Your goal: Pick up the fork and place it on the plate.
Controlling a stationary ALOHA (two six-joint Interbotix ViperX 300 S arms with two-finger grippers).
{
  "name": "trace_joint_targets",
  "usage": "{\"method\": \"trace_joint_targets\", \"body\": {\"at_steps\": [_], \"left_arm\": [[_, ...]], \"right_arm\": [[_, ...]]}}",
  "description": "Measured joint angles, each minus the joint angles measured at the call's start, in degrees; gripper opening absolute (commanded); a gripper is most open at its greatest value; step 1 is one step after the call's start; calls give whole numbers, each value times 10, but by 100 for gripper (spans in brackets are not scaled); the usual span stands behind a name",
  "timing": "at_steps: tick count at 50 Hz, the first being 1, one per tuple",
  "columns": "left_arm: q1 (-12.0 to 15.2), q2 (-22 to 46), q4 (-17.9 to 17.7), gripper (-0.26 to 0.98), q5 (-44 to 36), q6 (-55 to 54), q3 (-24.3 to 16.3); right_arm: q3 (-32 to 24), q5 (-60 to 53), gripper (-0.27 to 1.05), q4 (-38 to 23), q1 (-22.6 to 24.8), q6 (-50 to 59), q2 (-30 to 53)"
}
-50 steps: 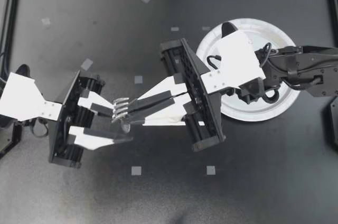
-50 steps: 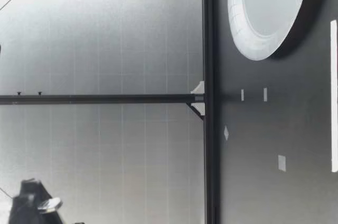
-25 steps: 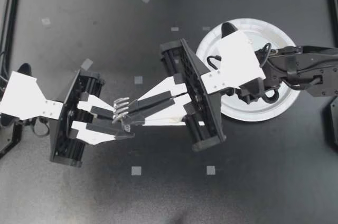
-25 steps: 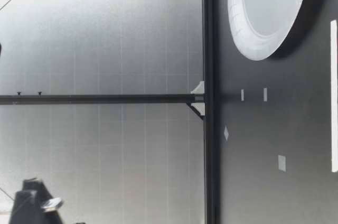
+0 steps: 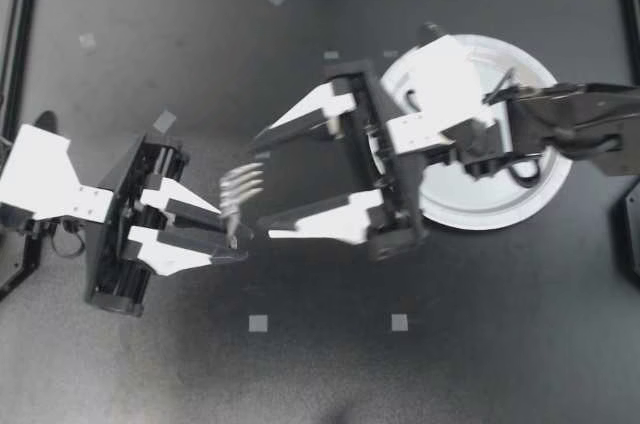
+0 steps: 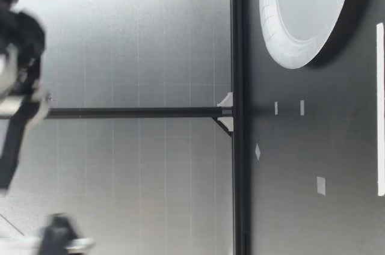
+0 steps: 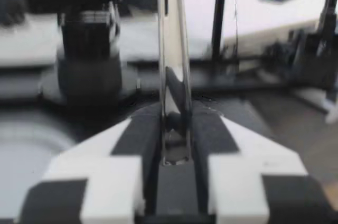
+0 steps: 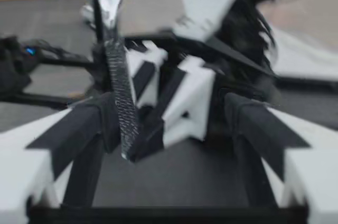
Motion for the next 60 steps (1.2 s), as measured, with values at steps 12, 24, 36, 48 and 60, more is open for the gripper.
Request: {"method": "trace_joint_targets", "body": {"at_steps": [12,24,36,48,60], "left_arm": [[21,-18,-47,-1,358,-68,-55],[103,68,-68,-1,395,-75,-76],[112,192,-68,-1,375,-68,-142],[98,286,-68,-1,463,-69,-218],[81,292,-115,-1,618,-62,-256]], "right_arm": [[94,112,77,67,22,3,-78],[177,153,77,140,52,25,-133],[242,155,77,177,84,69,-213],[242,134,77,171,98,64,-226],[241,120,77,171,99,67,-223]]}}
